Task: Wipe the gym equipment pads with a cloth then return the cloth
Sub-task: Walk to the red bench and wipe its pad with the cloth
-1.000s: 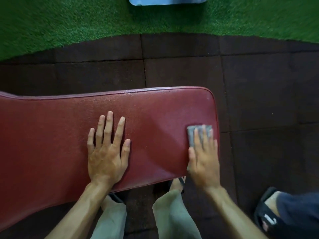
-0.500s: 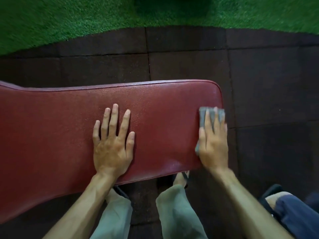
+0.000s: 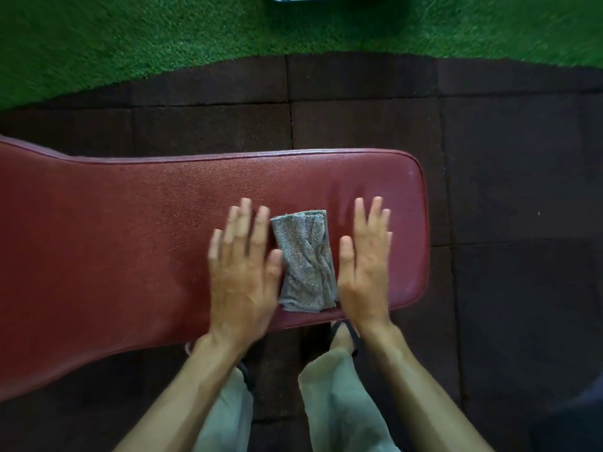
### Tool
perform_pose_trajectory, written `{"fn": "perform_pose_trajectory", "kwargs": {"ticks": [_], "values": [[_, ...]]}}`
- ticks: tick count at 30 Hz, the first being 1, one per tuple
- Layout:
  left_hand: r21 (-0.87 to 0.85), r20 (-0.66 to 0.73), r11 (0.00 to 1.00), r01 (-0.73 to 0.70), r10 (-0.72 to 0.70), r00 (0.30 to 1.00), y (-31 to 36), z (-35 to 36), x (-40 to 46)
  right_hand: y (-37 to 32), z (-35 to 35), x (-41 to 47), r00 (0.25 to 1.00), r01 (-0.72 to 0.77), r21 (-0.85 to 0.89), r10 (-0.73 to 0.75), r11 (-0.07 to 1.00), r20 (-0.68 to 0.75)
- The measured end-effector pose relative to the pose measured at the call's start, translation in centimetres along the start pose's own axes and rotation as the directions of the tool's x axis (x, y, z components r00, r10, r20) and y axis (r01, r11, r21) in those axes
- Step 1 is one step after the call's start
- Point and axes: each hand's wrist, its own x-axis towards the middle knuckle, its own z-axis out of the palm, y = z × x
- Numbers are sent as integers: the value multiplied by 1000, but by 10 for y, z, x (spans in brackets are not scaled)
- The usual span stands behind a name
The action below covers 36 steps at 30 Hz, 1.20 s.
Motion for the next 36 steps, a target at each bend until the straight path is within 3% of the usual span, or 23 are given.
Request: {"fn": "perform_pose_trajectory", "kwargs": {"ticks": [4, 8, 11, 14, 16, 20, 22, 24, 26, 29, 32, 34, 36], "values": [[125, 70, 989, -74, 66, 995, 58, 39, 8, 32, -10, 15, 998, -58, -192, 63, 980, 23], [263, 108, 952, -156, 132, 985, 19, 28, 55, 34, -5, 15, 999, -47, -264, 53, 963, 13], [231, 26, 973, 18, -25, 999, -41, -2, 41, 24, 2, 12, 997, -67, -271, 71, 960, 4], [188, 66, 981, 51, -64, 996, -39, 0, -34, 14, 13, 3, 998, 18, -315, 1, 949, 59], [209, 111, 977, -36, 13, 994, -16, 15, -53, 9, 20, -4, 996, 59, -348, -32, 935, 84], [277, 171, 911, -305, 266, 949, -35, 1, 47, 4, 27, -5, 998, 26, -364, -6, 931, 56], [372, 109, 906, -202, 173, 979, -83, -28, 74, -1, 29, -5, 998, 7, -350, 15, 937, 60], [330, 45, 944, -22, 7, 999, -122, -51, 51, -11, 35, -9, 997, 25, -350, 2, 937, 75], [274, 26, 959, 70, -80, 996, -123, -52, 0, -24, 45, -17, 992, 92, -364, -52, 927, 117], [284, 147, 953, -102, 62, 987, -78, -22, -61, -44, 63, -28, 991, 80, -342, -39, 936, 125], [264, 172, 923, -282, 242, 955, -85, -25, -4, -60, 73, -27, 997, 34, -340, -11, 940, 70], [355, 160, 899, -257, 212, 964, -125, -55, 50, -69, 81, -28, 998, 34, -368, -15, 929, 56], [365, 69, 928, -67, 45, 997, -178, -84, 68, -79, 92, -31, 999, 21, -369, -4, 929, 49]]}}
